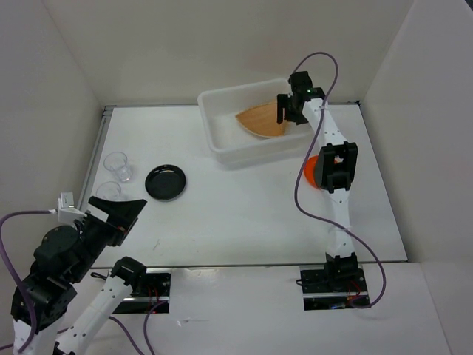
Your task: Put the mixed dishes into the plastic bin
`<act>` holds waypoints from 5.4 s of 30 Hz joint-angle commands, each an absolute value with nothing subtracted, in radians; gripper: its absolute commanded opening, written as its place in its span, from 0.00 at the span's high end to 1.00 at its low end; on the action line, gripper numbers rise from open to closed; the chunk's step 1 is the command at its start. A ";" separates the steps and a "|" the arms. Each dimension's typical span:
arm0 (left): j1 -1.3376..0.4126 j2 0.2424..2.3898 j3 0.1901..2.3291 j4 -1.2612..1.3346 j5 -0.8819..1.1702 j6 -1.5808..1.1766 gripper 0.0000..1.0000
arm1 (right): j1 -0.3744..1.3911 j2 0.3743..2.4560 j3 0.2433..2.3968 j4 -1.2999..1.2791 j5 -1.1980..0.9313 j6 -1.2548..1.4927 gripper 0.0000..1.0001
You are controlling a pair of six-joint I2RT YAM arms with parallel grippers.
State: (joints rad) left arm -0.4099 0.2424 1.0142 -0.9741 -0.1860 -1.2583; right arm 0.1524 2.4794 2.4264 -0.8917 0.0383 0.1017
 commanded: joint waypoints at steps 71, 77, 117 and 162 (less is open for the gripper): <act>-0.405 0.338 0.942 -0.836 -0.167 -1.121 0.00 | -0.048 1.623 1.603 -0.715 -0.287 0.031 0.16; -0.405 0.318 0.942 -0.854 -0.167 -1.132 0.00 | -0.343 1.701 1.539 -0.817 -0.463 -0.124 0.22; -0.405 0.411 0.996 -0.873 -0.110 -1.143 0.00 | -0.512 2.172 1.431 -0.809 -0.753 -0.301 0.45; -0.405 0.393 0.910 -0.796 -0.120 -1.114 0.00 | -0.375 1.896 2.133 -1.261 -1.005 -0.395 1.00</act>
